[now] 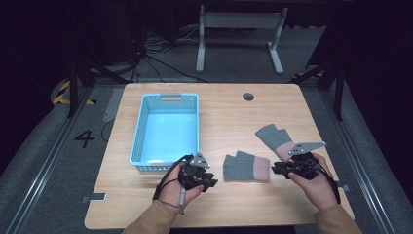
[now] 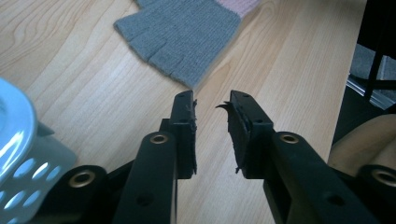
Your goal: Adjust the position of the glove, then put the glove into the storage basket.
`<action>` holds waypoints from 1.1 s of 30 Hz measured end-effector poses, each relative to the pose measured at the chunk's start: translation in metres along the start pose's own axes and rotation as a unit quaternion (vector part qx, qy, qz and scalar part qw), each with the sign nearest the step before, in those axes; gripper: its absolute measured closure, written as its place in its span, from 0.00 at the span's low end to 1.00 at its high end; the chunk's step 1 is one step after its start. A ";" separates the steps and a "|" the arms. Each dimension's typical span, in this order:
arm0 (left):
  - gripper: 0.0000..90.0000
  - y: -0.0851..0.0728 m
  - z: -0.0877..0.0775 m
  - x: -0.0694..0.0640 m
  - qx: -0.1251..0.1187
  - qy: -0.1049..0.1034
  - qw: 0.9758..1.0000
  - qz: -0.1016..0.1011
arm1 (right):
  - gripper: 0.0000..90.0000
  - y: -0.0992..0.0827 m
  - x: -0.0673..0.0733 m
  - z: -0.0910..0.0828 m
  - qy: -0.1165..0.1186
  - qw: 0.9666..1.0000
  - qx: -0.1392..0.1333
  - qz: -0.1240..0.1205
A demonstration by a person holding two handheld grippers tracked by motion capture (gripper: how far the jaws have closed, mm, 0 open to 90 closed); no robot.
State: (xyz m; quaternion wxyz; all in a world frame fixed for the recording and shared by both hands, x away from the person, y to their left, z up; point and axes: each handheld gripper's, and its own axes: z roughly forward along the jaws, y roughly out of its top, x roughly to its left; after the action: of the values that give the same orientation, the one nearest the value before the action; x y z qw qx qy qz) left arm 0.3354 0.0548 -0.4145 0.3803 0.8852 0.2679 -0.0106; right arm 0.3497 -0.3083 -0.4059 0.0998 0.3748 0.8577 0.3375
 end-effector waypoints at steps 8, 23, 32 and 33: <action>0.64 -0.008 -0.002 0.006 0.025 -0.009 1.000 0.013 | 0.69 0.003 -0.007 -0.004 -0.009 0.999 -0.030 0.019; 0.62 -0.018 -0.015 0.007 0.015 0.002 1.000 0.002 | 0.57 0.024 -0.024 -0.006 -0.050 0.997 -0.057 0.035; 0.62 -0.031 -0.028 0.008 0.004 0.021 1.000 -0.013 | 0.42 0.038 -0.048 0.009 -0.104 0.991 -0.060 0.052; 0.62 -0.031 -0.028 0.008 0.004 0.021 1.000 -0.013 | 0.42 0.038 -0.048 0.009 -0.104 0.991 -0.060 0.052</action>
State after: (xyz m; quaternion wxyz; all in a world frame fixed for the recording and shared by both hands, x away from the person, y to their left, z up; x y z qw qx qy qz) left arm 0.3225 0.0952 -0.4175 0.3713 0.8829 0.2875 0.0015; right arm 0.4093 -0.3195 -0.3912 0.1932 0.4454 0.8000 0.3526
